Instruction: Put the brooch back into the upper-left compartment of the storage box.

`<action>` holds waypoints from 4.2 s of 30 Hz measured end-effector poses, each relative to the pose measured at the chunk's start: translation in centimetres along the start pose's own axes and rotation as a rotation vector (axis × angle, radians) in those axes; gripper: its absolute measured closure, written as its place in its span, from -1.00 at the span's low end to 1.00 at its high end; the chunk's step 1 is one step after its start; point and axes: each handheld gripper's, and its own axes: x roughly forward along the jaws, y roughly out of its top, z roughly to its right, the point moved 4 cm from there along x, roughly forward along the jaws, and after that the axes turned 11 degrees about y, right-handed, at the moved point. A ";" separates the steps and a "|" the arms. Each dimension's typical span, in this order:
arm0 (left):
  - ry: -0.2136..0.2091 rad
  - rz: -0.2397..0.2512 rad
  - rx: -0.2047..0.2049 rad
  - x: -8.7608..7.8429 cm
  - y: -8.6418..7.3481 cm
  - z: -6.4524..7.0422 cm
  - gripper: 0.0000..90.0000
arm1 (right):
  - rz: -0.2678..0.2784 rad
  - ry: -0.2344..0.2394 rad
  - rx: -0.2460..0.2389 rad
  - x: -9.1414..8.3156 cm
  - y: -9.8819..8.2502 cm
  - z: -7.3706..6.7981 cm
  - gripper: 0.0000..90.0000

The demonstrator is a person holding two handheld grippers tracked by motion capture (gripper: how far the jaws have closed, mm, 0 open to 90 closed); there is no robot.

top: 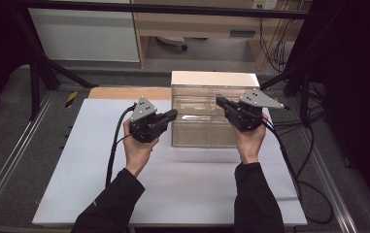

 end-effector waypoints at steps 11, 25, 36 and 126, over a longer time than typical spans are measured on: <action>0.009 -0.001 0.014 1.3 0.7 0.3 0.96 | 0.002 0.000 -0.002 0.0 0.1 0.1 1.00; 0.033 -0.022 0.020 3.3 1.1 0.2 0.96 | 0.003 0.002 -0.001 0.0 0.2 0.1 1.00; 0.042 -0.053 0.017 4.7 0.6 -0.3 0.96 | 0.005 0.003 0.002 0.0 0.3 0.1 1.00; 0.130 -0.325 0.084 -5.6 -13.3 -7.2 -0.86 | -0.006 -0.004 0.004 0.0 0.2 0.1 1.00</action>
